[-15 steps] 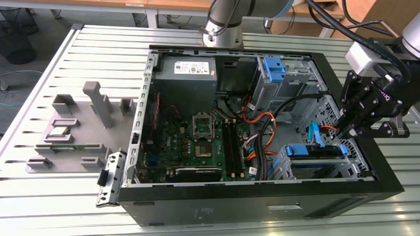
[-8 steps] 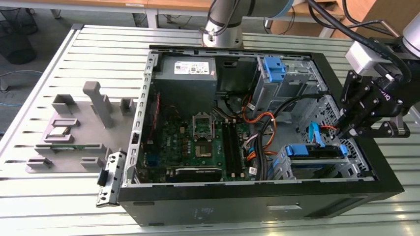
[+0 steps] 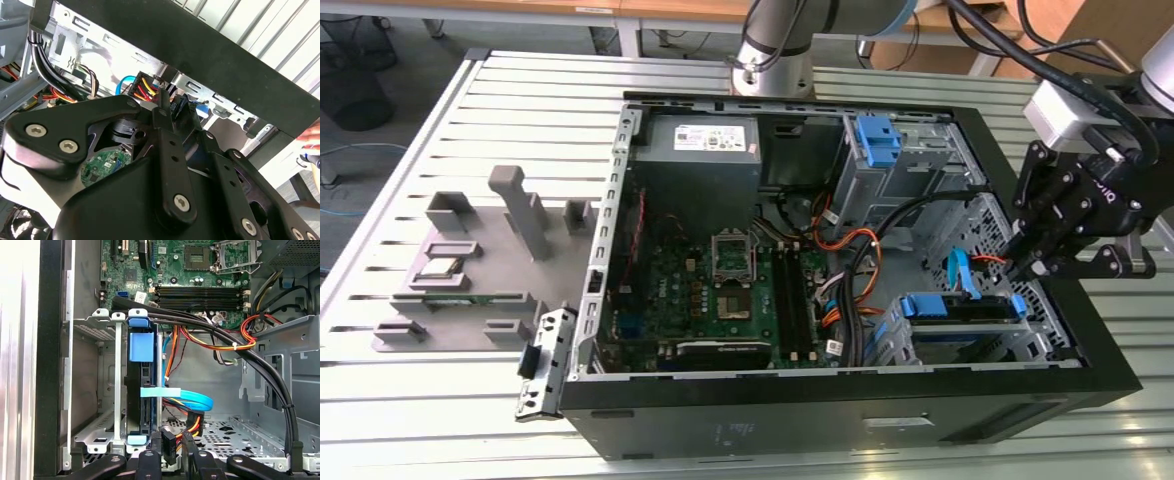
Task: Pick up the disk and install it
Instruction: 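Insert the second disk wire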
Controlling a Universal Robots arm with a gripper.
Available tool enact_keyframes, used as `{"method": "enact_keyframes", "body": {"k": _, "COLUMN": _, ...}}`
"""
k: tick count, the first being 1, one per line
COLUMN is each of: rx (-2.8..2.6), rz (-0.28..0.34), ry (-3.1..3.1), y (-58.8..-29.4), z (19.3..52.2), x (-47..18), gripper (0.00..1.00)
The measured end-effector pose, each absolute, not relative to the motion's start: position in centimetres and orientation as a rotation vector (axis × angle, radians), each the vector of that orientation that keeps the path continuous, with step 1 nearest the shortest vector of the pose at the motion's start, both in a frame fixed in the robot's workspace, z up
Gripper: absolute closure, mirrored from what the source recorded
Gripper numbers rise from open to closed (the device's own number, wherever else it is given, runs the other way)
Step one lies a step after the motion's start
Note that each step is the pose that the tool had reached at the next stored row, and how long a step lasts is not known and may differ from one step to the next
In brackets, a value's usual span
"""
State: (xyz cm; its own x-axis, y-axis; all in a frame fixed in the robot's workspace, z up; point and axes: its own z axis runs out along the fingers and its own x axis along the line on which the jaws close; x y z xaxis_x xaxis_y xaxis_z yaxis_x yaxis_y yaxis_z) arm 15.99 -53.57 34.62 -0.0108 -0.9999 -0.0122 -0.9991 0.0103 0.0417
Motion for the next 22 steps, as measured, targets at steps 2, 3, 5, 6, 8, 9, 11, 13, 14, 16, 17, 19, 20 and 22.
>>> {"method": "enact_keyframes", "body": {"k": 2, "rx": 2.195, "rz": -0.060, "ry": -2.218, "y": -53.57, "z": 34.62, "x": 15.99, "gripper": 0.69}}
{"method": "enact_keyframes", "body": {"k": 3, "rx": 2.195, "rz": -0.060, "ry": -2.218, "y": -53.57, "z": 34.62, "x": 15.99, "gripper": 0.69}}
{"method": "enact_keyframes", "body": {"k": 5, "rx": 2.194, "rz": -0.060, "ry": -2.219, "y": -53.57, "z": 34.62, "x": 15.99, "gripper": 0.69}}
{"method": "enact_keyframes", "body": {"k": 6, "rx": 2.194, "rz": -0.060, "ry": -2.219, "y": -53.57, "z": 34.62, "x": 15.99, "gripper": 0.69}}
{"method": "enact_keyframes", "body": {"k": 8, "rx": 2.194, "rz": -0.060, "ry": -2.219, "y": -53.57, "z": 34.62, "x": 15.99, "gripper": 0.77}}
{"method": "enact_keyframes", "body": {"k": 9, "rx": 2.194, "rz": -0.060, "ry": -2.219, "y": -53.57, "z": 34.62, "x": 15.99, "gripper": 0.77}}
{"method": "enact_keyframes", "body": {"k": 11, "rx": 2.194, "rz": -0.060, "ry": -2.219, "y": -53.57, "z": 34.62, "x": 15.99, "gripper": 0.84}}
{"method": "enact_keyframes", "body": {"k": 13, "rx": 2.194, "rz": -0.060, "ry": -2.219, "y": -53.57, "z": 34.62, "x": 15.99, "gripper": 0.84}}
{"method": "enact_keyframes", "body": {"k": 14, "rx": 2.194, "rz": -0.060, "ry": -2.219, "y": -53.57, "z": 34.62, "x": 15.99, "gripper": 0.84}}
{"method": "enact_keyframes", "body": {"k": 16, "rx": 2.193, "rz": -0.060, "ry": -2.220, "y": -53.57, "z": 34.62, "x": 15.99, "gripper": 0.84}}
{"method": "enact_keyframes", "body": {"k": 17, "rx": 2.192, "rz": -0.060, "ry": -2.221, "y": -53.57, "z": 34.62, "x": 15.99, "gripper": 0.84}}
{"method": "enact_keyframes", "body": {"k": 19, "rx": 2.192, "rz": -0.060, "ry": -2.221, "y": -53.57, "z": 34.62, "x": 15.99, "gripper": 0.84}}
{"method": "enact_keyframes", "body": {"k": 20, "rx": 2.192, "rz": -0.060, "ry": -2.221, "y": -53.57, "z": 34.62, "x": 15.99, "gripper": 0.84}}
{"method": "enact_keyframes", "body": {"k": 22, "rx": 2.192, "rz": -0.060, "ry": -2.221, "y": -53.57, "z": 34.62, "x": 15.99, "gripper": 0.84}}
